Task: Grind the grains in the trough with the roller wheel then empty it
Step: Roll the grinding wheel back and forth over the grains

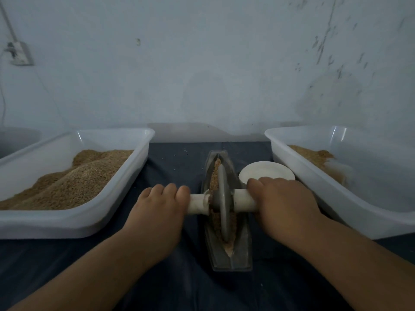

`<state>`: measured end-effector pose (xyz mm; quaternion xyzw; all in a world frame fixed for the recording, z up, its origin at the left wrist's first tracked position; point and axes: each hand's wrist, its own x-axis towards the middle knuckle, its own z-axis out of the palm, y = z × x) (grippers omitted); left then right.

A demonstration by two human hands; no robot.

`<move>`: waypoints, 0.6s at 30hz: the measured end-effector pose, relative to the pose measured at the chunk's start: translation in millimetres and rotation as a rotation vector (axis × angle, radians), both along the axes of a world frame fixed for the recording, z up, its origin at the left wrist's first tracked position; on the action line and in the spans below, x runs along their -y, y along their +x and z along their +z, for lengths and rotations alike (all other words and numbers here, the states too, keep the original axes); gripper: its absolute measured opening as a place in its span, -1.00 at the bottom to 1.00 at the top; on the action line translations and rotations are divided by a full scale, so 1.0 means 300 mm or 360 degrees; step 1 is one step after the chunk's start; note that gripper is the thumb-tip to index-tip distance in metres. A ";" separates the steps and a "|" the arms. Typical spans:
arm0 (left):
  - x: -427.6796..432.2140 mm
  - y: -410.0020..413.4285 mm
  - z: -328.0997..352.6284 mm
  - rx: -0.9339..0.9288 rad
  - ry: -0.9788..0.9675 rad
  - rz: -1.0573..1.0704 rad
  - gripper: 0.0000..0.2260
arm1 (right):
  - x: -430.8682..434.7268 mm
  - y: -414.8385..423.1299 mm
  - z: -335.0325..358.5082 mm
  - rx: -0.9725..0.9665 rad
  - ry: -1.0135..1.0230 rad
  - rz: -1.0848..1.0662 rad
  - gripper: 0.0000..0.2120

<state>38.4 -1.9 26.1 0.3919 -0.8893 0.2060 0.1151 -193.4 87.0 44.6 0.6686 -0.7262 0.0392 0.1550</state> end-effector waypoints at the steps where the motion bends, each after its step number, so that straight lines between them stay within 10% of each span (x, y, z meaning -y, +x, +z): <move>1: -0.003 0.005 0.002 -0.0007 0.0022 0.0001 -0.71 | -0.002 0.006 0.006 -0.0022 -0.0016 0.0013 -0.69; 18: 0.405 -0.239 0.026 -0.0098 -0.0055 0.0208 -0.73 | 0.416 -0.155 0.012 -0.0094 -0.0289 0.0041 -0.80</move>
